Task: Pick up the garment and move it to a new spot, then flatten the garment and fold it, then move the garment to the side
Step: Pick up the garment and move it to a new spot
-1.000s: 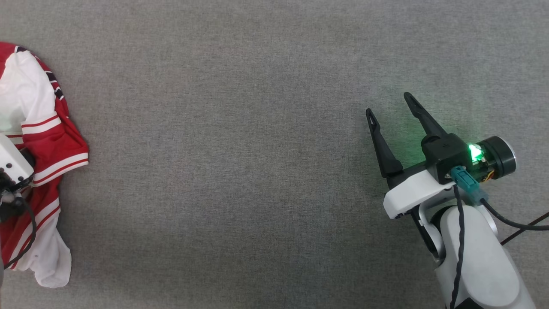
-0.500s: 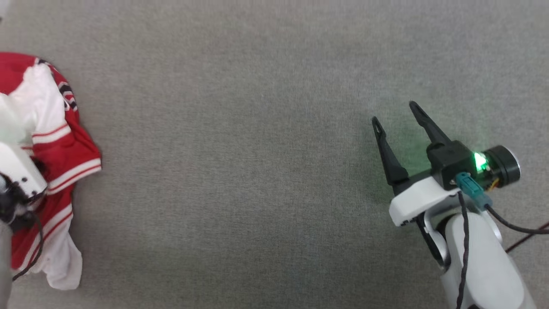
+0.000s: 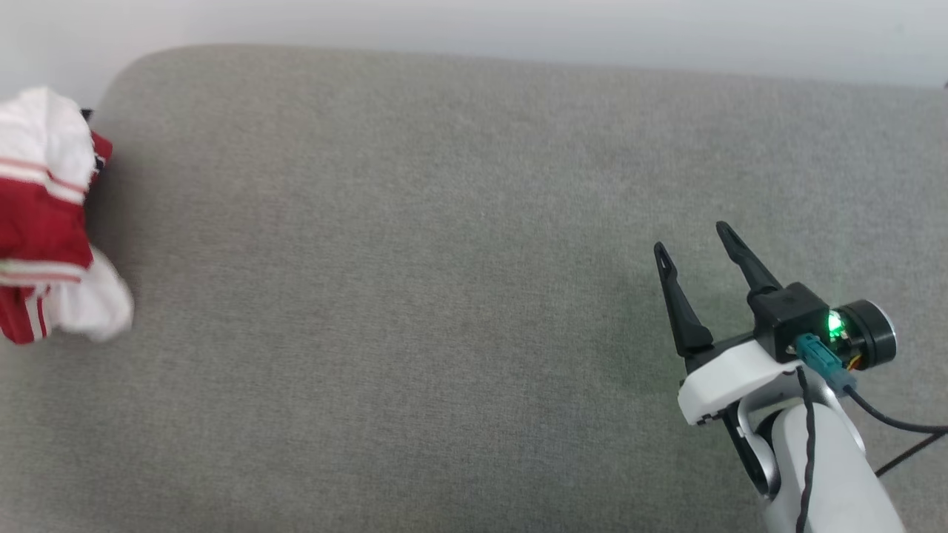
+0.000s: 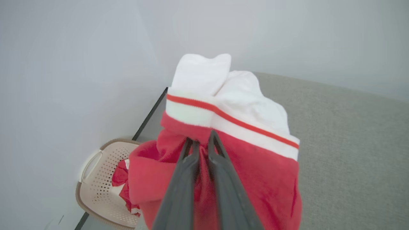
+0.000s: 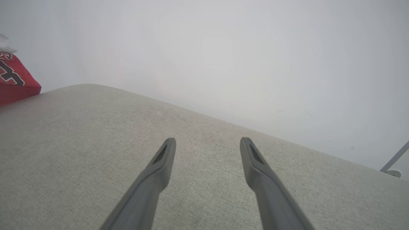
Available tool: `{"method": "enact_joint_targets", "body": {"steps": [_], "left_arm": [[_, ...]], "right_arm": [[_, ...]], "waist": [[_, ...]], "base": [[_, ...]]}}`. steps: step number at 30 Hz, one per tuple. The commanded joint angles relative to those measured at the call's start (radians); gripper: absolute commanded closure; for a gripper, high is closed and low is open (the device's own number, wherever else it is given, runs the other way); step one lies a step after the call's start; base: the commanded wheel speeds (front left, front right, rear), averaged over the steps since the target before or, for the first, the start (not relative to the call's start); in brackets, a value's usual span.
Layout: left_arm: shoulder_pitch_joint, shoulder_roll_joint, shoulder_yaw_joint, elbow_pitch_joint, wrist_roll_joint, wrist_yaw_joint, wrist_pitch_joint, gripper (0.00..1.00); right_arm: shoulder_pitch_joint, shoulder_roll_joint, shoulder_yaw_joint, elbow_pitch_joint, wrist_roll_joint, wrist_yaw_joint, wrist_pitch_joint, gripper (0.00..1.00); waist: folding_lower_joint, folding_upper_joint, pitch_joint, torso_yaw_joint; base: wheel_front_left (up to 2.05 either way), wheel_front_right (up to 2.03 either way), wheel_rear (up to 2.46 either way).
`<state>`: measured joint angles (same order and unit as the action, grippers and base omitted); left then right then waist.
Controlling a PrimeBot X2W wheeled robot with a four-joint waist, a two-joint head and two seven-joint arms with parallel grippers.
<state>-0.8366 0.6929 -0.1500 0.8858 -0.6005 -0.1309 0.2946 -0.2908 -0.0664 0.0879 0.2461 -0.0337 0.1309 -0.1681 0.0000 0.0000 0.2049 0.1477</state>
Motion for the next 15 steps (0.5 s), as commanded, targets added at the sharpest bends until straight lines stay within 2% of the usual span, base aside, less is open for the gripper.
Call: {"method": "enact_joint_targets", "body": {"steps": [1, 8, 15], "left_arm": [[-0.010, 0.006, -0.004, -0.015, -0.003, 0.003, 0.000, 1.00], [-0.010, 0.070, -0.035, -0.245, 0.000, 0.010, 0.074, 1.00], [0.036, 0.116, -0.035, -0.507, -0.007, 0.054, 0.185, 1.00]], "right_arm": [[0.015, 0.003, -0.004, 0.001, 0.009, 0.000, -0.006, 0.00], [0.025, 0.012, -0.019, 0.011, 0.015, 0.000, -0.026, 0.00], [0.034, 0.015, -0.044, 0.010, 0.020, 0.000, -0.043, 0.00]], "waist": [[0.0000, 0.0000, -0.019, 0.006], [0.0000, 0.0000, -0.072, -0.004], [0.0000, 0.0000, -0.104, -0.046]], "base": [[0.00, 0.00, 0.00], [0.00, 0.00, 0.00], [0.00, 0.00, 0.00]]}}
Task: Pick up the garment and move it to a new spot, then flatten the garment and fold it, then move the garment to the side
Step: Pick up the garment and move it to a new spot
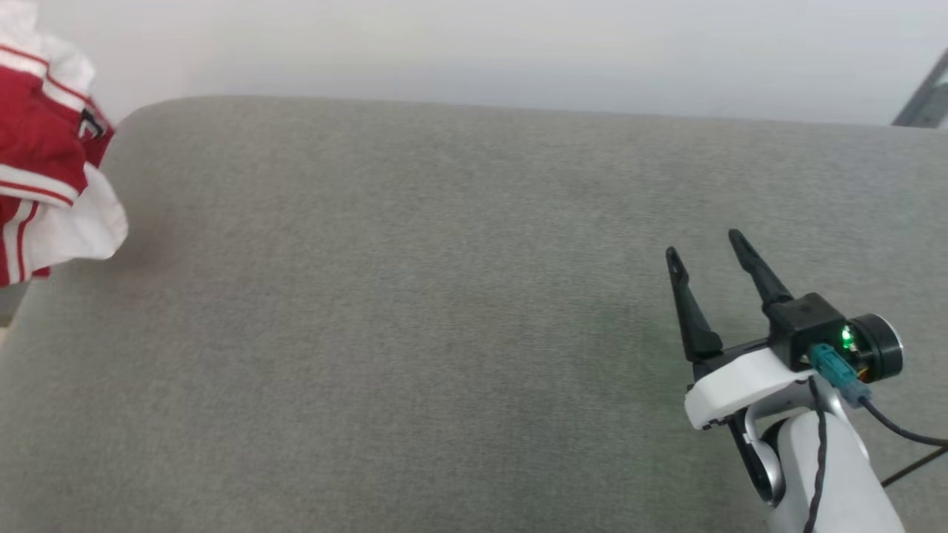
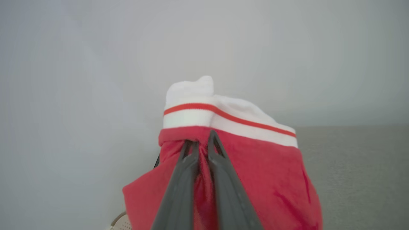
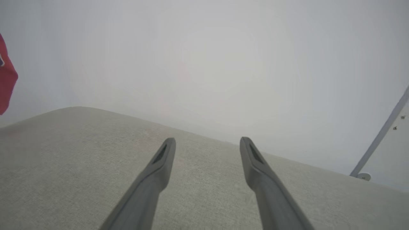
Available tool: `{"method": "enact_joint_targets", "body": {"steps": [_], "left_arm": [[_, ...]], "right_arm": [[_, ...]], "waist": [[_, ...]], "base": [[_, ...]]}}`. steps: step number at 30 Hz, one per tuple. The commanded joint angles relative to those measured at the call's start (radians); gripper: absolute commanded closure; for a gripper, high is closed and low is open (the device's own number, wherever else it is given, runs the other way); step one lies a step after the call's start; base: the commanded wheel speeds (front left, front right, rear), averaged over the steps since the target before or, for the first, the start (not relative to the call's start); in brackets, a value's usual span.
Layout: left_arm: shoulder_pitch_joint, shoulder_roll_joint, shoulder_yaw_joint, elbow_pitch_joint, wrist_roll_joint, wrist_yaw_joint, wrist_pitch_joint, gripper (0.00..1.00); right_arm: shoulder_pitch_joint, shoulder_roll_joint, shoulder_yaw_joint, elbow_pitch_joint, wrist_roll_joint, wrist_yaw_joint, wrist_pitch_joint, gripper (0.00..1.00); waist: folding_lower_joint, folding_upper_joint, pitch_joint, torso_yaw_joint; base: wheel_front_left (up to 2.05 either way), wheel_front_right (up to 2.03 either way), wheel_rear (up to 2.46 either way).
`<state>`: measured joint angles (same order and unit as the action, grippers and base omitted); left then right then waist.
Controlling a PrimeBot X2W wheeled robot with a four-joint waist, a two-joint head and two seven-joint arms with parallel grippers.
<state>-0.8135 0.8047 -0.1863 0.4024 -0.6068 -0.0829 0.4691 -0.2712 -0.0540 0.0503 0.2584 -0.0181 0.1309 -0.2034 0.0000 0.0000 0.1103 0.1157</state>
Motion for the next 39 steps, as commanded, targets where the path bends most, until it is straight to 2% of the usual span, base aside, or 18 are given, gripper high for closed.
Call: {"method": "enact_joint_targets", "body": {"steps": [1, 4, 11, 16, 21, 29, 39], "left_arm": [[0.022, 0.011, 0.002, -0.063, -0.005, 0.012, 0.026, 1.00], [0.045, 0.031, 0.003, -0.182, -0.009, 0.033, 0.075, 1.00], [0.098, 0.037, -0.011, -0.410, -0.030, 0.077, 0.173, 1.00], [0.118, 0.014, -0.046, -0.528, -0.045, 0.101, 0.233, 1.00], [0.136, -0.028, -0.121, -0.602, -0.044, 0.106, 0.289, 1.00], [0.204, -0.124, -0.258, -0.570, -0.044, 0.100, 0.339, 1.00], [0.296, -0.245, -0.407, -0.300, -0.066, 0.052, 0.334, 1.00]], "right_arm": [[0.016, 0.003, -0.009, -0.002, 0.006, 0.000, -0.011, 0.00], [0.017, 0.003, -0.028, -0.004, 0.006, 0.000, -0.016, 0.00], [0.020, 0.003, -0.067, -0.008, 0.011, 0.000, -0.029, 0.00], [0.019, 0.003, -0.095, -0.011, 0.016, 0.000, -0.037, 0.00], [0.025, 0.004, -0.112, -0.011, 0.028, 0.000, -0.046, 0.00], [0.017, 0.004, -0.078, 0.014, 0.064, 0.000, -0.056, 0.00], [0.002, 0.004, -0.019, 0.057, 0.103, 0.000, -0.062, 0.00]], "waist": [[0.0000, 0.0000, -0.013, -0.023], [0.0000, 0.0000, -0.020, -0.057], [0.0000, 0.0000, -0.016, -0.161], [0.0000, 0.0000, 0.000, -0.246], [0.0000, 0.0000, 0.022, -0.315], [0.0000, 0.0000, 0.054, -0.387], [0.0000, 0.0000, 0.078, -0.434]], "base": [[0.00, 0.00, 0.00], [0.00, 0.00, 0.00], [0.00, 0.00, 0.00], [0.00, 0.00, 0.00], [0.00, 0.00, 0.00], [0.00, 0.00, 0.00], [0.00, 0.00, 0.00]]}}
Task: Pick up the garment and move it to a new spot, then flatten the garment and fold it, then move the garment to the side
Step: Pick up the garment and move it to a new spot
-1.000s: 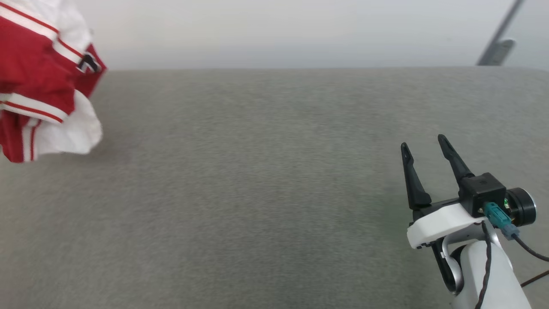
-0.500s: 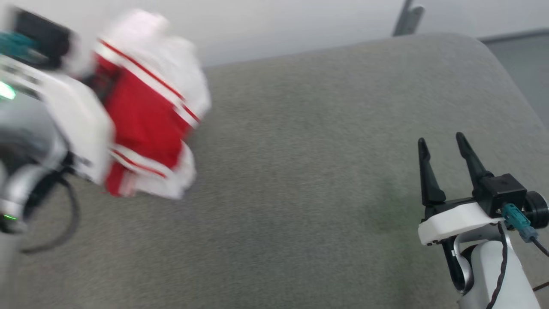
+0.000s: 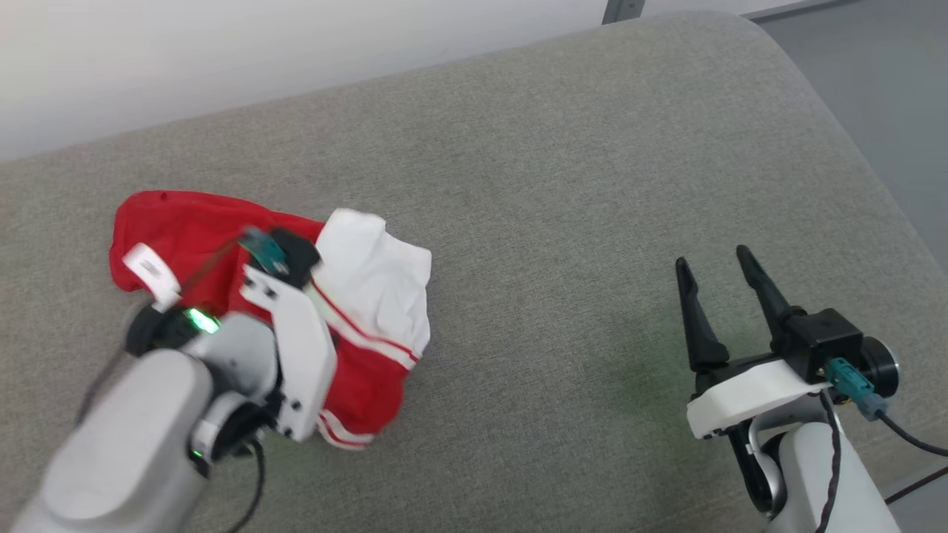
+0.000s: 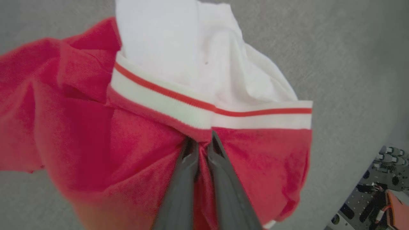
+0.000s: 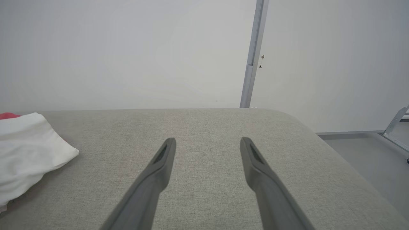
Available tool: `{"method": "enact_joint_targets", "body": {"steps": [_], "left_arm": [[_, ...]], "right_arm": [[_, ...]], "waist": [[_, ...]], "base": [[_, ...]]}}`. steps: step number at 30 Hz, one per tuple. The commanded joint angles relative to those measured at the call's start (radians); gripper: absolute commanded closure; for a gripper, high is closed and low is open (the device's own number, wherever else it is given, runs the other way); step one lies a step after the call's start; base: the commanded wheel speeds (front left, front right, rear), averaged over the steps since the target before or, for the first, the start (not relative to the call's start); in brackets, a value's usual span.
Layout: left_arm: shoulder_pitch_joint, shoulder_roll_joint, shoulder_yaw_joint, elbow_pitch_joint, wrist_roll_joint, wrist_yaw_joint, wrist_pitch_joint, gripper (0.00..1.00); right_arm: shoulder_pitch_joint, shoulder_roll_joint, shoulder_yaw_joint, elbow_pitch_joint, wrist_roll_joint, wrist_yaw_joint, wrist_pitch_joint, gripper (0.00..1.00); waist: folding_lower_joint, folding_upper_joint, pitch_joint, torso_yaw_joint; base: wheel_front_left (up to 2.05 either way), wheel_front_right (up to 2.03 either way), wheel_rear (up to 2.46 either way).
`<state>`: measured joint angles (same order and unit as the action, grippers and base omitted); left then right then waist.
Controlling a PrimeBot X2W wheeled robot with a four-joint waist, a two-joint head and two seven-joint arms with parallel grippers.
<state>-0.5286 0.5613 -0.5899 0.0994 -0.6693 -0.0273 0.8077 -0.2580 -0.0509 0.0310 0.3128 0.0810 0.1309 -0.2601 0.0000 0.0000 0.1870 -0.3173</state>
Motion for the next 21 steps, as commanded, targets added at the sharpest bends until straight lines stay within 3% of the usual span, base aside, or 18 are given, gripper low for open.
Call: {"method": "enact_joint_targets", "body": {"steps": [1, 11, 12, 13, 14, 15, 21], "left_arm": [[0.016, -0.013, -0.015, 0.031, -0.002, -0.009, -0.009, 1.00], [0.023, -0.118, -0.130, 0.310, 0.032, -0.067, -0.060, 1.00], [0.020, -0.126, -0.137, 0.327, 0.034, -0.072, -0.070, 0.94], [0.012, -0.134, -0.141, 0.340, 0.035, -0.077, -0.085, 0.63], [0.004, -0.137, -0.143, 0.349, 0.034, -0.081, -0.099, 0.07], [-0.003, -0.139, -0.142, 0.355, 0.029, -0.083, -0.113, 0.00], [-0.046, -0.125, -0.129, 0.315, 0.008, -0.095, -0.213, 0.00]], "right_arm": [[-0.011, 0.001, 0.007, 0.005, 0.008, 0.000, -0.005, 0.00], [-0.017, 0.001, 0.041, 0.028, 0.020, 0.000, -0.006, 0.00], [-0.016, 0.000, 0.041, 0.029, 0.018, 0.000, -0.006, 0.00], [-0.015, 0.000, 0.039, 0.031, 0.015, 0.000, -0.006, 0.00], [-0.015, 0.001, 0.038, 0.032, 0.014, 0.000, -0.006, 0.00], [-0.014, 0.001, 0.036, 0.033, 0.010, 0.000, -0.006, 0.00], [0.004, 0.000, 0.011, 0.043, -0.013, 0.000, -0.006, 0.00]], "waist": [[0.0000, 0.0000, 0.001, -0.004], [0.0000, 0.0000, -0.005, 0.009], [0.0000, 0.0000, -0.008, 0.015], [0.0000, 0.0000, -0.011, 0.022], [0.0000, 0.0000, -0.015, 0.029], [0.0000, 0.0000, -0.020, 0.038], [0.0000, 0.0000, -0.059, 0.104]], "base": [[0.00, 0.00, 0.00], [0.00, 0.00, 0.00], [0.00, 0.00, 0.00], [0.00, 0.00, 0.00], [0.00, 0.00, 0.00], [0.00, 0.00, 0.00], [0.00, 0.00, 0.00]]}}
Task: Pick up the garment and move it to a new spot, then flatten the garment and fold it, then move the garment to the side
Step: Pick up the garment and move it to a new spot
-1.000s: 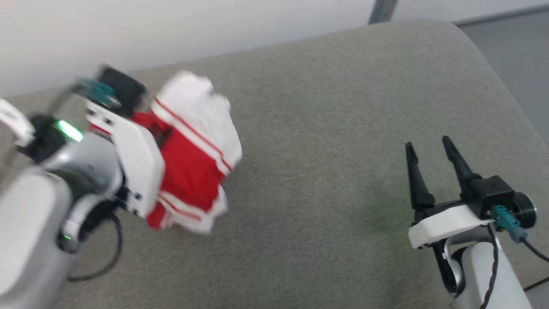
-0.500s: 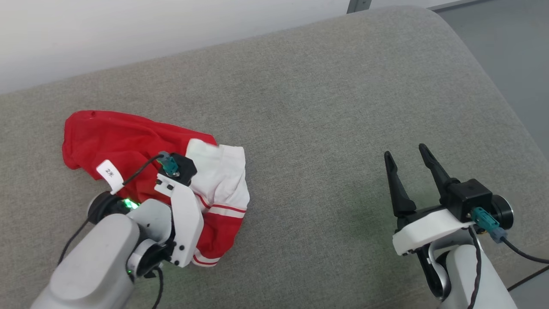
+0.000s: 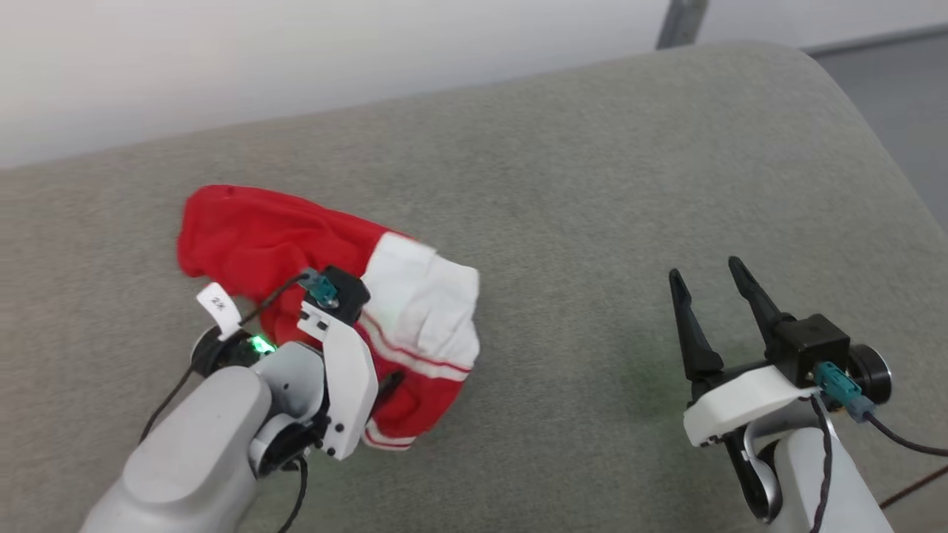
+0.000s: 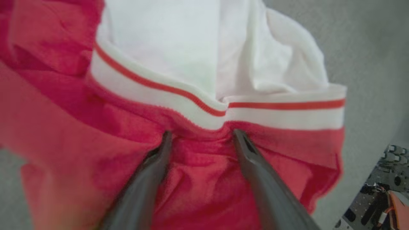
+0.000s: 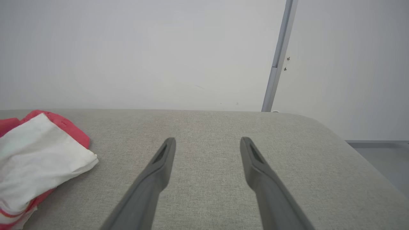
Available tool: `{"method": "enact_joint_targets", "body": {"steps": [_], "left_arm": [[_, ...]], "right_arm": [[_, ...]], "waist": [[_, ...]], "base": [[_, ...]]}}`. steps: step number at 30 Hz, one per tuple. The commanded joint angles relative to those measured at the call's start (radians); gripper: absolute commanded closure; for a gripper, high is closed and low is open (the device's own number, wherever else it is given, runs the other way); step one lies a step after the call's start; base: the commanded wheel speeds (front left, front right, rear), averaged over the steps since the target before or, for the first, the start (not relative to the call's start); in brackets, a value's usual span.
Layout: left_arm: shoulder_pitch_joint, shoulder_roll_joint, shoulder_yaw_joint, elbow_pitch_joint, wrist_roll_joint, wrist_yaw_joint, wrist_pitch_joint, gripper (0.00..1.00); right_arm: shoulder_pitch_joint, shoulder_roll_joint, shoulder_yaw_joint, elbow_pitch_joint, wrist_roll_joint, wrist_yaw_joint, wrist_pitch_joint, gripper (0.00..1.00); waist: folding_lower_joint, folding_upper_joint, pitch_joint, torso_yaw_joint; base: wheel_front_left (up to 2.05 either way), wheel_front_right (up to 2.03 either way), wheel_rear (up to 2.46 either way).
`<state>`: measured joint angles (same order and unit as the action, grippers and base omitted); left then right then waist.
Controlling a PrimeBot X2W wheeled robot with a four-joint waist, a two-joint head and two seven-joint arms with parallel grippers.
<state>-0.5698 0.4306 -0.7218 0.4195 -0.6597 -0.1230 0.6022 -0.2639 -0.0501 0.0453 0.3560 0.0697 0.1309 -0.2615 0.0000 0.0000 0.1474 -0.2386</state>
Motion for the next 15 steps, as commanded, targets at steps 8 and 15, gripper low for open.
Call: {"method": "enact_joint_targets", "body": {"steps": [8, 15], "left_arm": [[0.026, 0.061, 0.065, -0.120, -0.007, 0.003, -0.169, 0.00], [0.106, 0.096, 0.172, -0.194, -0.013, 0.062, -0.405, 0.00]], "right_arm": [[0.025, -0.001, -0.018, 0.003, -0.021, 0.000, -0.005, 0.00], [0.046, 0.000, -0.026, 0.019, -0.034, 0.000, -0.005, 0.00]], "waist": [[0.0000, 0.0000, -0.062, 0.091], [0.0000, 0.0000, -0.103, 0.142]], "base": [[0.00, 0.00, 0.00], [0.00, 0.00, 0.00]]}}
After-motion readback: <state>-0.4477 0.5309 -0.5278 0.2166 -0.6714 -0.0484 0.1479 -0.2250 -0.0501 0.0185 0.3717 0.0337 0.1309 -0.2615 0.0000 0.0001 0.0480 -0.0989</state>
